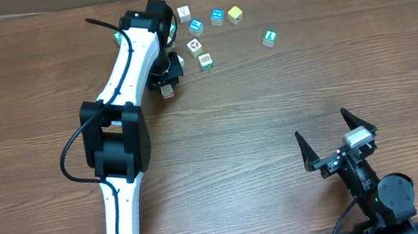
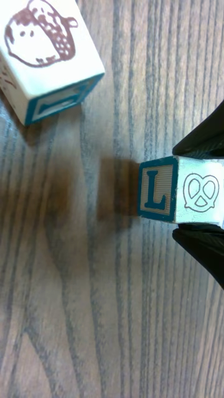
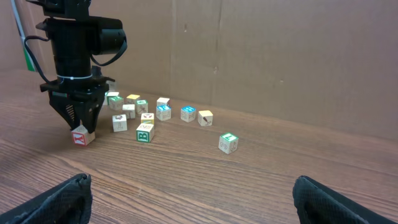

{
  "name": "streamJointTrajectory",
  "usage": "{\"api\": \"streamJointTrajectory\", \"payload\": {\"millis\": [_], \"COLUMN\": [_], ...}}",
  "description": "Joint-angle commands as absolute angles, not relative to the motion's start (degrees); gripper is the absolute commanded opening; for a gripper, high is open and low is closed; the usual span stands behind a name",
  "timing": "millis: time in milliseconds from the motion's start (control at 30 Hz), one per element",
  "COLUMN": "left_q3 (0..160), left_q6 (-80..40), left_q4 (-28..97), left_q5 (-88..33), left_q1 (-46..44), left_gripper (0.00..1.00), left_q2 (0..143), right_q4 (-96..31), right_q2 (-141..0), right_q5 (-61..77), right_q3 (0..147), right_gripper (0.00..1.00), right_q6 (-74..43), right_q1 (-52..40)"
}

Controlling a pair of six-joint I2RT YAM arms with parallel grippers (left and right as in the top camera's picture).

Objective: Form a horizontal line
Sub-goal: 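Lower the left gripper onto the teal-lettered block and close on it, then carry the held block toward the table center and lower it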

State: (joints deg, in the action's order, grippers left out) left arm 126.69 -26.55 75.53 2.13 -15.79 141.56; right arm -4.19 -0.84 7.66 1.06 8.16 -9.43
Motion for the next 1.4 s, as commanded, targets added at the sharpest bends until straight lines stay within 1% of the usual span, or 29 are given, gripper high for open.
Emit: {"api": "streamJointTrajectory", "payload": {"millis": [0,433,767,833,900,933,1167,1367], "left_q3": [126.1,126.1,126.1,126.1,126.1,126.1,125.7,124.2], "left_q6": [-25.2,-24.3,-23.8,-23.8,-24.1,-24.4,-26.2,-31.2], "left_q4": [75.9,77.8,83.5,84.1,84.0,83.9,84.1,84.1], "left_q5": [1.4,1.5,1.6,1.9,2.0,2.0,2.0,6.7], "left_q1": [-16.6,-17.3,-20.4,-21.0,-21.6,-21.9,-24.6,-28.0], "left_gripper": [0.27,0.27,0.28,0.24,0.14,0.13,0.20,0.22], "left_q2": [140.9,131.9,129.6,129.6,129.6,129.6,129.6,129.6], "right_q4": [-4.0,-4.0,-4.0,-4.0,-4.0,-4.0,-4.0,-4.0], "right_q2": [-0.2,-0.2,-0.2,-0.2,-0.2,-0.2,-0.2,-0.2], "right_q5": [7.8,7.8,7.8,7.8,7.8,7.8,7.8,7.8], "right_q3": [0.4,0.4,0.4,0.4,0.4,0.4,0.4,0.4], "right_gripper": [1.00,1.00,1.00,1.00,1.00,1.00,1.00,1.00], "right_q6": [8.2,8.2,8.2,8.2,8.2,8.2,8.2,8.2], "right_q1": [-9.7,-9.7,-9.7,-9.7,-9.7,-9.7,-9.7,-9.7]}}
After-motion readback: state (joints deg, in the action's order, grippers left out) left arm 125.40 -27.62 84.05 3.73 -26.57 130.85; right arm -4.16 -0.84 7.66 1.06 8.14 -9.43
